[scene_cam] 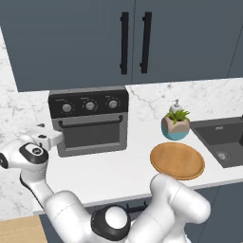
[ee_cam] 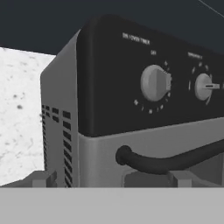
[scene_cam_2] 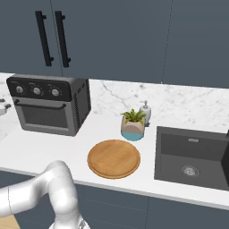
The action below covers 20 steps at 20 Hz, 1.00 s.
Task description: Pick up the kebab skewer and baguette bread, and place them inside the toaster oven. Close the toaster oven door and start by setting the timer.
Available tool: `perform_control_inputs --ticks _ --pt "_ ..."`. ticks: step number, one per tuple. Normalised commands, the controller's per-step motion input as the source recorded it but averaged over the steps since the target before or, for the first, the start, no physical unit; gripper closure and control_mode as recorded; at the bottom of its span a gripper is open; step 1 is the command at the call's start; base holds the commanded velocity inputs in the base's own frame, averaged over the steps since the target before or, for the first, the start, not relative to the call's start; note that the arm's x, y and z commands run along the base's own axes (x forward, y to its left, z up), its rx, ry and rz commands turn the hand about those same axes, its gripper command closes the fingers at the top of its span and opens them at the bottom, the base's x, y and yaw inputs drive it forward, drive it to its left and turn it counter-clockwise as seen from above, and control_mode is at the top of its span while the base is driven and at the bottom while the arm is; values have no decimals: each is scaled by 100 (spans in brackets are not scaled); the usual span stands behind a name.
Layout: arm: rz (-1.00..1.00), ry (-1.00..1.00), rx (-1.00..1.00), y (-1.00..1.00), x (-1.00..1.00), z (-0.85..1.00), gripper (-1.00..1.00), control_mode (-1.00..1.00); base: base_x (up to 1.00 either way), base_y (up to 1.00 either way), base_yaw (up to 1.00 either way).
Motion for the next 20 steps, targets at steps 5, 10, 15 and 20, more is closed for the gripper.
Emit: perform_control_inputs --ticks 5,10,15,20 --pt "12 0 3 -51 -3 12 -100 -100 0 0 0" --pt "24 0 1 -36 -33 18 -100 -100 0 0 0" --pt "19 0 2 -33 -32 41 -100 -100 0 0 0" --pt "14 0 1 -20 0 43 -100 -100 0 0 0"
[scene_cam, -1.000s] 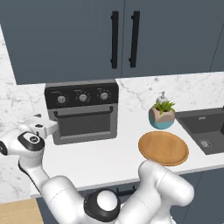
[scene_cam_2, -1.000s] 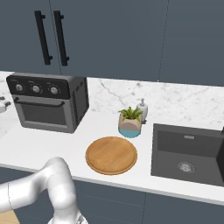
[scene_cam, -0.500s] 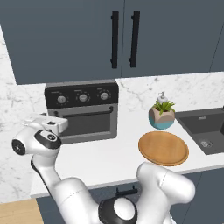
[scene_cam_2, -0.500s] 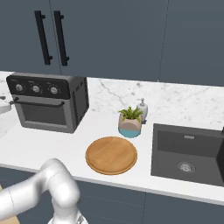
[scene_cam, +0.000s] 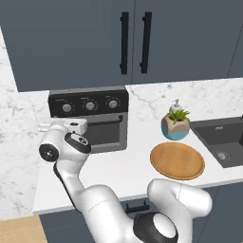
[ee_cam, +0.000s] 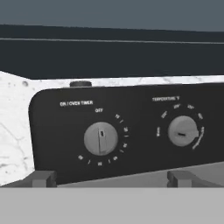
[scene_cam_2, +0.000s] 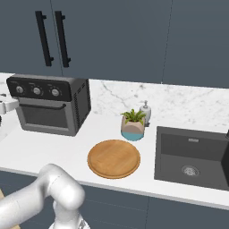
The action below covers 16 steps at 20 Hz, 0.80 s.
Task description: Pick up the kebab skewer and baguette bread, and place them inside the toaster oven. Close the toaster oven door and start by setting the timer.
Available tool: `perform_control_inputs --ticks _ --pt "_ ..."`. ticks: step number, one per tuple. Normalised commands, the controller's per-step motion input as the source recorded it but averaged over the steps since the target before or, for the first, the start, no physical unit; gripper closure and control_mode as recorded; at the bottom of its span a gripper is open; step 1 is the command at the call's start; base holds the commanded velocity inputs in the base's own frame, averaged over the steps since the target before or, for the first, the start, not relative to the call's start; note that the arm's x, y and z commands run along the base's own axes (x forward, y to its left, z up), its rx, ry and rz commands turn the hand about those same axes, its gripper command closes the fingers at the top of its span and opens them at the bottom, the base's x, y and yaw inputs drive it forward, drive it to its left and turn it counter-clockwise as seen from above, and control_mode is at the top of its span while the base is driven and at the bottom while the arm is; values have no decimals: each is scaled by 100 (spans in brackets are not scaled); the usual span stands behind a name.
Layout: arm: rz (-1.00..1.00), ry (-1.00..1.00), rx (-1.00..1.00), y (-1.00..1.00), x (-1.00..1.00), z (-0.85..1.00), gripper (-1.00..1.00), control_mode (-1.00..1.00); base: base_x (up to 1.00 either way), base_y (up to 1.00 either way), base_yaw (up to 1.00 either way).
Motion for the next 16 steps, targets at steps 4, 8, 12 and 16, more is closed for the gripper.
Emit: perform_control_inputs --ticks 4,8,12,16 --pt "9 0 0 -10 0 17 -100 -100 0 0 0" --pt "0 0 0 0 0 0 -100 -100 0 0 0" --pt "2 0 0 6 0 0 -100 -100 0 0 0" --pt "6 0 0 25 0 0 -100 -100 0 0 0"
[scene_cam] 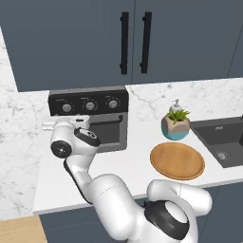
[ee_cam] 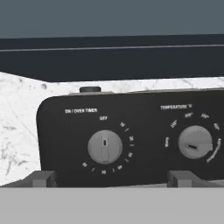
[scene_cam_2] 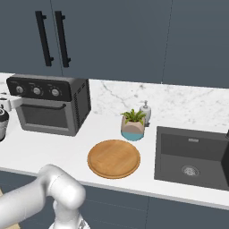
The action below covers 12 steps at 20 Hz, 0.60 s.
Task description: Pick up the kebab skewer and baguette bread, and place them inside the toaster oven. Close the toaster oven door and start by setting the timer.
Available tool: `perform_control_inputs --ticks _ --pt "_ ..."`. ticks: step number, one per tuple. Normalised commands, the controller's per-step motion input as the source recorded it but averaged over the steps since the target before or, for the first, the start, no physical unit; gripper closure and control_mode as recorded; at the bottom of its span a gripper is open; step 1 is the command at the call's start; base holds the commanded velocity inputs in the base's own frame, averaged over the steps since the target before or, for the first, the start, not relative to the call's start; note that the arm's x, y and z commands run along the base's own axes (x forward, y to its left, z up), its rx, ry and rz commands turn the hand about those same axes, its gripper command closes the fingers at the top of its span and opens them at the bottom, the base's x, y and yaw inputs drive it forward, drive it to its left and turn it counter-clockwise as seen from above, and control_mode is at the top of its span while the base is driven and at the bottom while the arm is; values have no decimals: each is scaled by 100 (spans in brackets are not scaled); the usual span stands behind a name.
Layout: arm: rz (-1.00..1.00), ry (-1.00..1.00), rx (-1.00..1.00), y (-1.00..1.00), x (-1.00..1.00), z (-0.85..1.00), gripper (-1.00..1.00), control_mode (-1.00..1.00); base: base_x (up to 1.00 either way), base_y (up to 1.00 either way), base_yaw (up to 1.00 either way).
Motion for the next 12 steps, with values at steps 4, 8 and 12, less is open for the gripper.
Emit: perform_control_inputs --ticks 4,8,12 --pt "4 0 0 32 0 1 -100 -100 0 0 0" --pt "6 0 0 30 5 1 -100 -100 0 0 0" --pt "7 0 0 16 16 3 -100 -100 0 0 0"
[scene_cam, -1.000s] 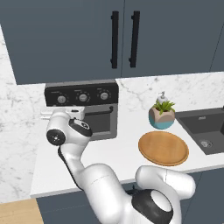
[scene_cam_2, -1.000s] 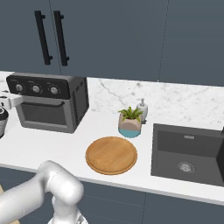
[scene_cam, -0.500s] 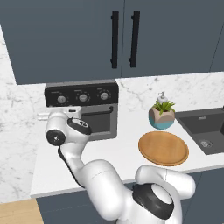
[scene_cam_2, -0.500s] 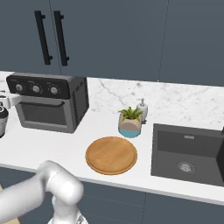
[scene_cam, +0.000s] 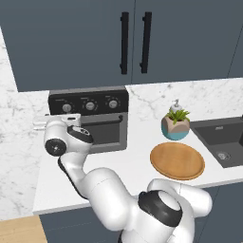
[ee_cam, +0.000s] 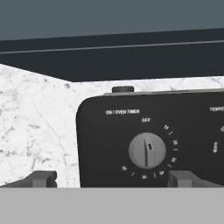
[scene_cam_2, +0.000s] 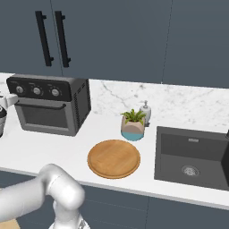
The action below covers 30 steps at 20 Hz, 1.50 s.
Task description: Pick up the kebab skewer and baguette bread, and place them inside the toaster oven. Close the toaster oven door and start by setting the timer.
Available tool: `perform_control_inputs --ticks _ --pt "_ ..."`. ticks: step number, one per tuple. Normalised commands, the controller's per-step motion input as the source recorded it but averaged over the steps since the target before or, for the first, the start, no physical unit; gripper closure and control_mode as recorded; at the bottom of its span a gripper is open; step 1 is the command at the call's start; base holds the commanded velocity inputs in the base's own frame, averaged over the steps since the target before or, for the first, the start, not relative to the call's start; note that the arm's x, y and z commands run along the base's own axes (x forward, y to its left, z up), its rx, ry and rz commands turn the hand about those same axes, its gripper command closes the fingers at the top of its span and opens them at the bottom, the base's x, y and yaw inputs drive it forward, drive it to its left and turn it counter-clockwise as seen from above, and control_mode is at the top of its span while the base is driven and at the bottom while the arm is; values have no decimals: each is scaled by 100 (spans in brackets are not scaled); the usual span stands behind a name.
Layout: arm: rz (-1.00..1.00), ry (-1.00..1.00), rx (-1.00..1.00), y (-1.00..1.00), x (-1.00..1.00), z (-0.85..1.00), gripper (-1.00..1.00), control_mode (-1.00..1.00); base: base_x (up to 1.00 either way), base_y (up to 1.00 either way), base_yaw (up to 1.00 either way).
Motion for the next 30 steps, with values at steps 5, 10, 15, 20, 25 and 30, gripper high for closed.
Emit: perform_control_inputs --ticks 5,10,15,20,25,30 --pt "5 0 0 5 22 4 -100 -100 0 0 0" --pt "3 0 0 0 9 1 -100 -100 0 0 0" --pt "0 0 0 -22 0 0 -100 -100 0 0 0" --pt "0 0 0 -26 8 0 -100 -100 0 0 0" --pt "0 0 0 -7 21 0 -100 -100 0 0 0" --pt "0 0 0 0 8 0 -100 -100 0 0 0"
